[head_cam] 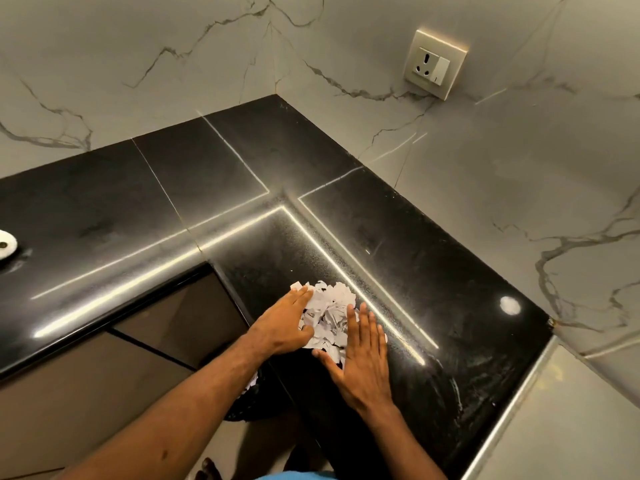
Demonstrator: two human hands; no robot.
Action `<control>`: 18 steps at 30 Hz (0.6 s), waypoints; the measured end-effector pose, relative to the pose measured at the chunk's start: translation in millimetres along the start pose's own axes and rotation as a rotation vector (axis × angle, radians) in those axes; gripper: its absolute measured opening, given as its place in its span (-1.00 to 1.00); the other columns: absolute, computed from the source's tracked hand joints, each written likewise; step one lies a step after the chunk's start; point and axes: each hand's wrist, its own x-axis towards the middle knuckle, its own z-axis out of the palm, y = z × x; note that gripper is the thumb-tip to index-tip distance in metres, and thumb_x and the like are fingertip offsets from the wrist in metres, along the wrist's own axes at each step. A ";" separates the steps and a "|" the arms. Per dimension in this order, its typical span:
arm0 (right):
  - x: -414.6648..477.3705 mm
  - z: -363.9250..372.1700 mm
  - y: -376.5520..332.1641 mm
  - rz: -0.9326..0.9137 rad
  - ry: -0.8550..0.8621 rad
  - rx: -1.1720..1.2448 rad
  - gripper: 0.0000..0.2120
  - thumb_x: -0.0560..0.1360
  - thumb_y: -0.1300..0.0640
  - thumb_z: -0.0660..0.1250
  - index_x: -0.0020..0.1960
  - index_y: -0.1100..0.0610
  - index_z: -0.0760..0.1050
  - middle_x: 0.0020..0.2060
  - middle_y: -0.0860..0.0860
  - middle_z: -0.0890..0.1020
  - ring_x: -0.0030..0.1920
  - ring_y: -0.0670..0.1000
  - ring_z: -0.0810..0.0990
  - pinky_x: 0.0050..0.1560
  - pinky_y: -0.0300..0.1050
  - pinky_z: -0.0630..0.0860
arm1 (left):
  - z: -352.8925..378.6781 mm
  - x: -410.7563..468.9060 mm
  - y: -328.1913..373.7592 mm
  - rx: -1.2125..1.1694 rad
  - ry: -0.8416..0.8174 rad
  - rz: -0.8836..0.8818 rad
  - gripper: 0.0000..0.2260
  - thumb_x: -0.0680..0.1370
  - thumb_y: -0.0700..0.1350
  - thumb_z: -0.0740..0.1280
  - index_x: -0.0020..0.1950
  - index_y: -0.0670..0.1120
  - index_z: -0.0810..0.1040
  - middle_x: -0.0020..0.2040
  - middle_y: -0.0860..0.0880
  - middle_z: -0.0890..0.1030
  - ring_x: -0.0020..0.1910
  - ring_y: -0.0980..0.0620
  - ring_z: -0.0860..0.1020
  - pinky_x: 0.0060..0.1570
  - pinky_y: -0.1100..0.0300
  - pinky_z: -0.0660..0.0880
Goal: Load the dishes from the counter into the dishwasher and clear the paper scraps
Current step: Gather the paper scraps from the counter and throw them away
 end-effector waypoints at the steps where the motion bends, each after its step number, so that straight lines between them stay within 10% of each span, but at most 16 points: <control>1: 5.8 -3.1 0.7 -0.023 -0.007 0.020 -0.01 0.51 -0.58 0.00 0.64 -0.10 -0.40 0.63 -0.05 -0.36 0.63 -0.02 -0.37 0.64 0.20 -0.21 | -0.1 -1.2 1.2 -0.007 -0.013 0.017 -0.24 0.58 0.07 0.27 0.68 -0.01 -0.04 0.68 0.03 -0.01 0.64 0.07 -0.02 0.62 0.06 0.02; 18: 0.4 -43.9 39.8 0.030 -0.130 0.210 -0.16 0.46 -0.28 0.47 0.61 -0.20 0.15 0.57 -0.16 0.13 0.55 -0.08 0.13 0.55 0.10 0.28 | 2.8 -4.9 15.3 0.035 -0.083 0.082 -0.03 0.47 0.24 0.48 0.68 0.01 -0.04 0.65 0.02 0.16 0.58 0.03 0.19 0.58 0.07 0.16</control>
